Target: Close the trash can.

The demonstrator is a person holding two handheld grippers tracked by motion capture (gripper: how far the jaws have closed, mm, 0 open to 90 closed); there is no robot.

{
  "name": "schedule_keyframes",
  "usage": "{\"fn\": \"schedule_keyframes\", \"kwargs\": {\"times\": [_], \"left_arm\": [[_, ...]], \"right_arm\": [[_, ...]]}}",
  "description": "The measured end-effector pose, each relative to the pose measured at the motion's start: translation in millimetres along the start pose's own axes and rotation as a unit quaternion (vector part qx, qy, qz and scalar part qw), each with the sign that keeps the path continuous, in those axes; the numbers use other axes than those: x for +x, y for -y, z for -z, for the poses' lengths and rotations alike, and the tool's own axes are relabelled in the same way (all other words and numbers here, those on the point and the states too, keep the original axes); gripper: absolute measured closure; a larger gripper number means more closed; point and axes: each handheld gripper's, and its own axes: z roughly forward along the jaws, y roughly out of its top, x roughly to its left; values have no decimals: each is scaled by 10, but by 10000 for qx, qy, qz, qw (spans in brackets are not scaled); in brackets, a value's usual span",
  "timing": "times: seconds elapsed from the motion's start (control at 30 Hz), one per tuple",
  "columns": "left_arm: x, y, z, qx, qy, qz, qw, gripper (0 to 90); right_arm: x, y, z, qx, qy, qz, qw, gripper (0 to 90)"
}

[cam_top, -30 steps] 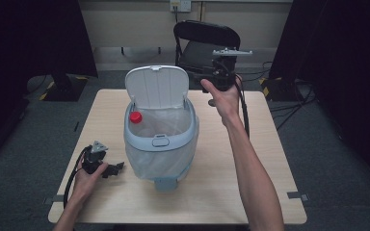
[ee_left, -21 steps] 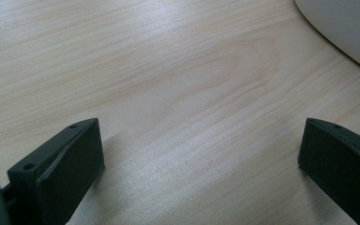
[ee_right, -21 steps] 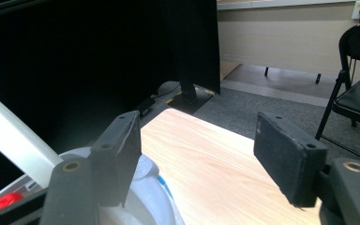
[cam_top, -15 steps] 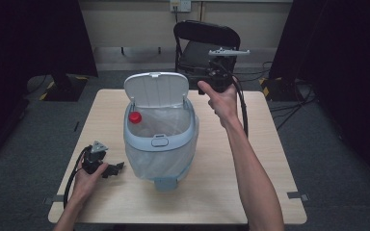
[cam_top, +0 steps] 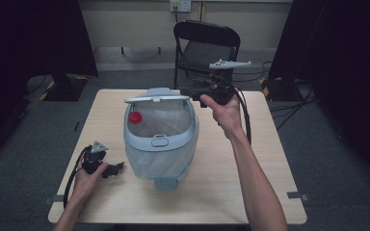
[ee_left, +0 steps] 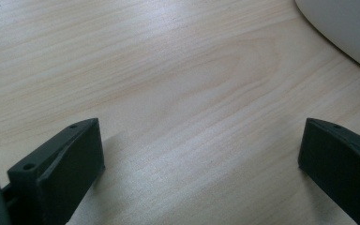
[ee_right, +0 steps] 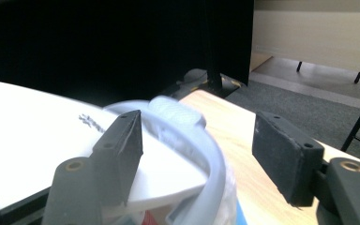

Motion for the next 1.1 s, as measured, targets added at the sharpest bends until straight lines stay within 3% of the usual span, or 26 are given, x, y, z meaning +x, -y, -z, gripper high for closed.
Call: {"fn": "schedule_keyframes", "kwargs": {"times": [0.2, 0.4, 0.5, 0.6, 0.87, 1.1], "left_arm": [[-1, 0, 0, -1, 0, 5, 10000, 0], [-1, -1, 0, 8, -14, 2, 10000, 0], [-3, -1, -2, -1, -1, 23, 10000, 0], [-4, -1, -3, -1, -5, 23, 10000, 0], [-2, -1, -1, 6, -4, 12, 10000, 0], [-4, -1, -3, -1, -5, 22, 10000, 0]], "right_arm": [[116, 86, 47, 111, -125, 125, 9998, 305], [376, 129, 59, 238, -86, 401, 9989, 300], [462, 163, 35, 413, -203, 428, 9980, 290], [536, 211, 11, 551, -130, 481, 9972, 273], [668, 286, -17, 523, -70, 555, 9971, 180], [852, 327, -41, 653, 209, 697, 9952, 152]]}}
